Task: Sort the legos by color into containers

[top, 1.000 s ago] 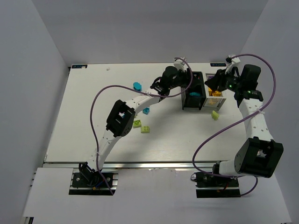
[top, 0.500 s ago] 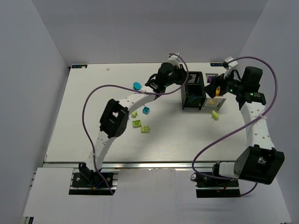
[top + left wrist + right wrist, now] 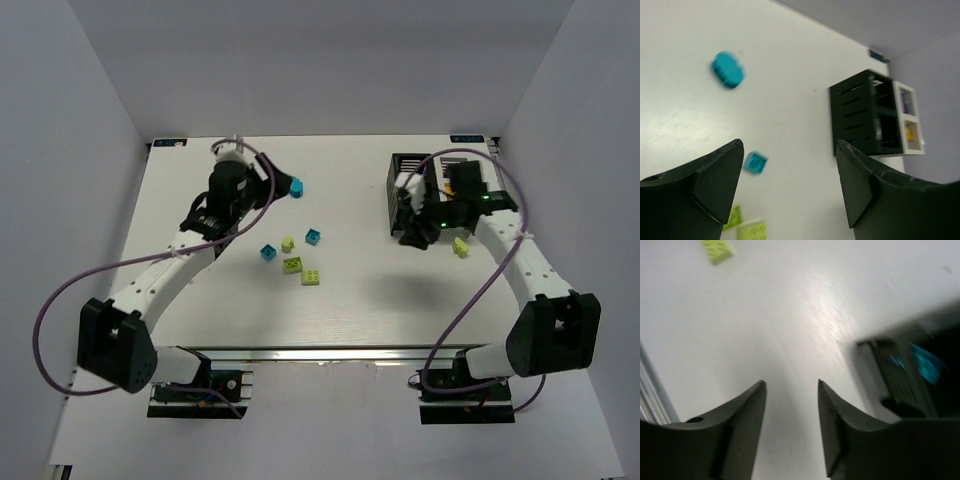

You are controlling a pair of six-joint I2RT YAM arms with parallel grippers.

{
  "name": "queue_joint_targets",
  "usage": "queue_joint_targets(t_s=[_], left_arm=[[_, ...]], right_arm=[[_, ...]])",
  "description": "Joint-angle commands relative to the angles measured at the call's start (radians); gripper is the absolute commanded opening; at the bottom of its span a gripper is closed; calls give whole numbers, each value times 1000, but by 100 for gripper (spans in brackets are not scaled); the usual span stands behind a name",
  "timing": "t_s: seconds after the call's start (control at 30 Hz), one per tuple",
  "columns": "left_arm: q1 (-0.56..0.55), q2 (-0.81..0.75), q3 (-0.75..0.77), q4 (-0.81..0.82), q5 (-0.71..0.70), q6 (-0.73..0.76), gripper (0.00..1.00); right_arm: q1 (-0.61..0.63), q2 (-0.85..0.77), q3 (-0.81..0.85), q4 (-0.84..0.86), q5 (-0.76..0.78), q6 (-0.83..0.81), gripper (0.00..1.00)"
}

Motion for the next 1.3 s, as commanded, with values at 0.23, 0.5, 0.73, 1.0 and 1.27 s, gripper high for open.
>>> queue_joint_targets(t_s=[0.23, 0.5, 0.73, 1.0, 1.27], left_arm=[[63, -297, -323, -332, -110, -147, 85], [71, -497, -468, -445, -154, -259, 84], [71, -630, -519, -510, -190, -325, 84], [71, -670, -548, -509, -180, -370, 84], [71, -661, -527, -524, -188, -373, 84]], right_arm=[[410, 254, 99, 236, 253, 305, 89], [527, 652, 507, 234, 378, 575, 89], [550, 774, 607, 244, 335, 568, 89], [582, 838, 614, 295, 398, 530, 87], [590, 857, 598, 335, 453, 512, 74]])
